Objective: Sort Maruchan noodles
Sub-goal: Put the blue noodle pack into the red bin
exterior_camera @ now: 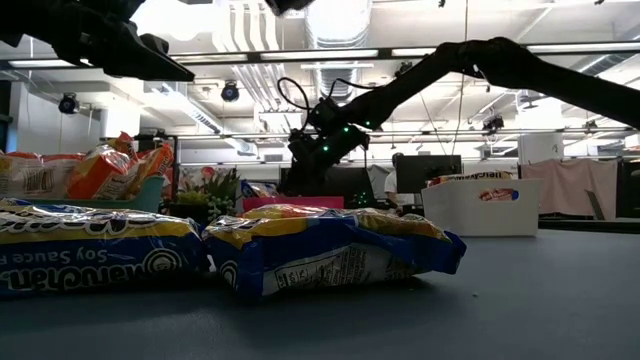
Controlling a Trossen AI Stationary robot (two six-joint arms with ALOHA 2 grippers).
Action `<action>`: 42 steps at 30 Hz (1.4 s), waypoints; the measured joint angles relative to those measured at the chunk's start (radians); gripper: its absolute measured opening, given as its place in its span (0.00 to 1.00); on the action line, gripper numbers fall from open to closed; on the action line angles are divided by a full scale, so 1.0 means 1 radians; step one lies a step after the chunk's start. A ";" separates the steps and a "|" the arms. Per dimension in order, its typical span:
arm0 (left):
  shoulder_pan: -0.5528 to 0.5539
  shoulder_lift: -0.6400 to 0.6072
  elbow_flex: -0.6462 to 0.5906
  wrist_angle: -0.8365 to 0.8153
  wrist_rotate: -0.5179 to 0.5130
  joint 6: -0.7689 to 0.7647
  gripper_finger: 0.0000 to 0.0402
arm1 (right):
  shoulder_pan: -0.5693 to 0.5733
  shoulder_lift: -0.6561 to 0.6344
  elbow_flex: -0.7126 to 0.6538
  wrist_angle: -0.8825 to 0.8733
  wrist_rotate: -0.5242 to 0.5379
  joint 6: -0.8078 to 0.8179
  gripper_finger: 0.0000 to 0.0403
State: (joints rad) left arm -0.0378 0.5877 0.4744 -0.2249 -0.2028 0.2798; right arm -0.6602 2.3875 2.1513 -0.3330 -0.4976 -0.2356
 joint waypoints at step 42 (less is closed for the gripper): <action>0.000 0.000 0.000 0.005 0.000 0.008 0.31 | 0.176 -0.087 -0.039 -0.384 0.502 0.344 0.02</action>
State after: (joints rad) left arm -0.0380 0.5877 0.4744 -0.2199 -0.2031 0.2878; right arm -0.4844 2.3004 2.1121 -0.7170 0.0047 0.1082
